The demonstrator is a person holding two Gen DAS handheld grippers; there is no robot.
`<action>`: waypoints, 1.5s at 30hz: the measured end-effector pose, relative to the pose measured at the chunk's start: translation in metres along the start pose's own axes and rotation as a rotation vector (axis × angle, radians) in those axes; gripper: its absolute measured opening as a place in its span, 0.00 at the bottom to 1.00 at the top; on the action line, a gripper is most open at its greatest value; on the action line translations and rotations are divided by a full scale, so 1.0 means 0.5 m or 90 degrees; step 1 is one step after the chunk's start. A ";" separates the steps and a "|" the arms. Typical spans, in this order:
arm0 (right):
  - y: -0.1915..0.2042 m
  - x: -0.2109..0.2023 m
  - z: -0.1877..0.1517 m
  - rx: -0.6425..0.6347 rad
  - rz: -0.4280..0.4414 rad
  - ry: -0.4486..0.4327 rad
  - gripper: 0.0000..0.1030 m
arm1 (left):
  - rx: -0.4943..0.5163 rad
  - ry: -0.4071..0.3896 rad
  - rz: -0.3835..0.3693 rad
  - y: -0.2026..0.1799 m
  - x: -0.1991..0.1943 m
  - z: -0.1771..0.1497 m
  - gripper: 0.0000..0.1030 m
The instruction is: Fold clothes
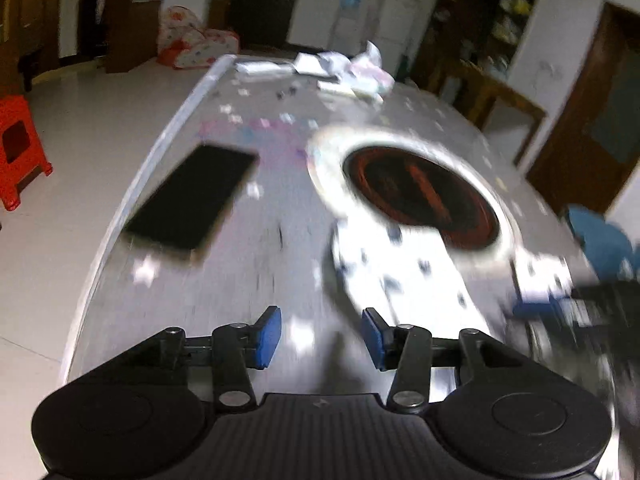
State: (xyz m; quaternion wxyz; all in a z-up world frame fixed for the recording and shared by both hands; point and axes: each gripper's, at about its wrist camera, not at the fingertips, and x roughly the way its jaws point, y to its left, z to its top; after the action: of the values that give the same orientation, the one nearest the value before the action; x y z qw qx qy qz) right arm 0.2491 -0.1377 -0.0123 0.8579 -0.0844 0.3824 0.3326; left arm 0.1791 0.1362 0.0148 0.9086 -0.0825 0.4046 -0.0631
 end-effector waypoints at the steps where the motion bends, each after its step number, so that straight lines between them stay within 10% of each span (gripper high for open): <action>1: 0.004 0.009 0.006 0.000 0.002 -0.002 0.22 | 0.015 0.010 -0.003 -0.006 -0.018 -0.023 0.46; 11: 0.029 0.086 0.052 0.002 0.000 -0.010 0.16 | 0.061 0.057 -0.059 -0.066 -0.133 -0.191 0.41; 18: 0.061 0.103 0.067 -0.062 -0.099 -0.022 0.03 | 0.089 0.056 -0.035 -0.089 -0.155 -0.227 0.05; 23: 0.040 0.108 0.069 -0.060 -0.165 -0.011 0.04 | 0.077 0.045 0.017 -0.077 -0.190 -0.244 0.04; 30: 0.008 0.038 0.071 -0.008 -0.113 -0.025 0.11 | 0.050 0.047 0.076 -0.036 -0.234 -0.264 0.04; 45: -0.137 -0.067 -0.038 0.060 -0.185 0.011 0.26 | 0.044 0.009 0.053 -0.045 -0.263 -0.235 0.09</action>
State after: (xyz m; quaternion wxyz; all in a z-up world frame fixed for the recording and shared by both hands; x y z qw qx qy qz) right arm 0.2652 -0.2147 -0.0093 0.8967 -0.1012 0.3887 0.1860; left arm 0.0027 0.1264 0.0372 0.9098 -0.0340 0.4118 -0.0401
